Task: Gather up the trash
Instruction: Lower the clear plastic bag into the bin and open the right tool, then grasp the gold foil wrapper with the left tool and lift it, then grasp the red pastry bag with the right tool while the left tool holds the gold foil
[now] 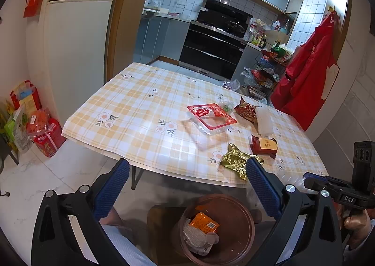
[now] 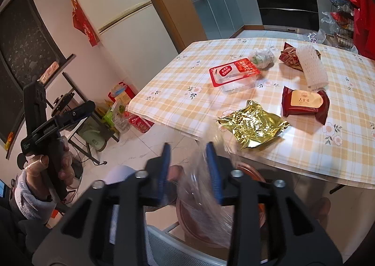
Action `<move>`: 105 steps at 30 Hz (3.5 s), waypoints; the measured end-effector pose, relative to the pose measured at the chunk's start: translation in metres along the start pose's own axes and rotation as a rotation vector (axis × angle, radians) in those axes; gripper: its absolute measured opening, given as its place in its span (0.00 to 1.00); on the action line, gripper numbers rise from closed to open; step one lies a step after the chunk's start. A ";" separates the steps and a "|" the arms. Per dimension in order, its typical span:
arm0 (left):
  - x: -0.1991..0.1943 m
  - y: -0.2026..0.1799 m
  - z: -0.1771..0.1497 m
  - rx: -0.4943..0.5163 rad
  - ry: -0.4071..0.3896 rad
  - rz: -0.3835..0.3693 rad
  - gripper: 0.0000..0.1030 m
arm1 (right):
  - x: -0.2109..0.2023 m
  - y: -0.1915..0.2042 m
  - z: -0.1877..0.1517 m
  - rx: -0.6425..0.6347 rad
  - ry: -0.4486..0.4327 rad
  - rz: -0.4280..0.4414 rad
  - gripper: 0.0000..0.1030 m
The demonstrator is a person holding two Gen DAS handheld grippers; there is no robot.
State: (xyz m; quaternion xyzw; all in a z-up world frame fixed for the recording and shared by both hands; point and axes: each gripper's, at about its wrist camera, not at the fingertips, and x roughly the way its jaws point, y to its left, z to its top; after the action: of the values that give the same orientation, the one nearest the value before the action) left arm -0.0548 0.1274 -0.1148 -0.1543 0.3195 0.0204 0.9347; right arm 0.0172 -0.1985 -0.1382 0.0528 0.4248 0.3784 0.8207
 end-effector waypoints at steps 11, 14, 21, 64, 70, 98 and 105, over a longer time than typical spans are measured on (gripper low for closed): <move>0.007 -0.007 -0.008 0.025 0.026 -0.001 0.94 | -0.023 -0.024 0.008 0.043 -0.095 -0.171 0.94; 0.014 -0.012 -0.009 0.037 0.043 0.000 0.94 | -0.028 -0.034 0.007 0.043 -0.114 -0.233 0.94; 0.038 -0.029 -0.015 0.038 0.107 -0.039 0.94 | -0.032 -0.062 0.003 0.057 -0.129 -0.327 0.94; 0.289 -0.109 -0.046 -0.216 0.496 -0.181 0.18 | 0.021 -0.209 0.002 0.096 -0.031 -0.520 0.94; 0.270 -0.107 -0.027 -0.131 0.412 -0.197 0.05 | 0.047 -0.219 0.024 -0.065 0.059 -0.534 0.93; 0.170 -0.057 0.018 -0.028 0.211 -0.144 0.05 | 0.162 -0.226 0.089 -0.207 0.292 -0.419 0.43; 0.149 -0.061 0.016 -0.034 0.184 -0.187 0.05 | 0.103 -0.203 0.071 0.035 0.129 -0.272 0.42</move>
State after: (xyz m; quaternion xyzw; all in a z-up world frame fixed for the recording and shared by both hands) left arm 0.0814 0.0655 -0.1763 -0.2002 0.3879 -0.0756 0.8965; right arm 0.2231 -0.2569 -0.2435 -0.0153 0.4865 0.2589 0.8343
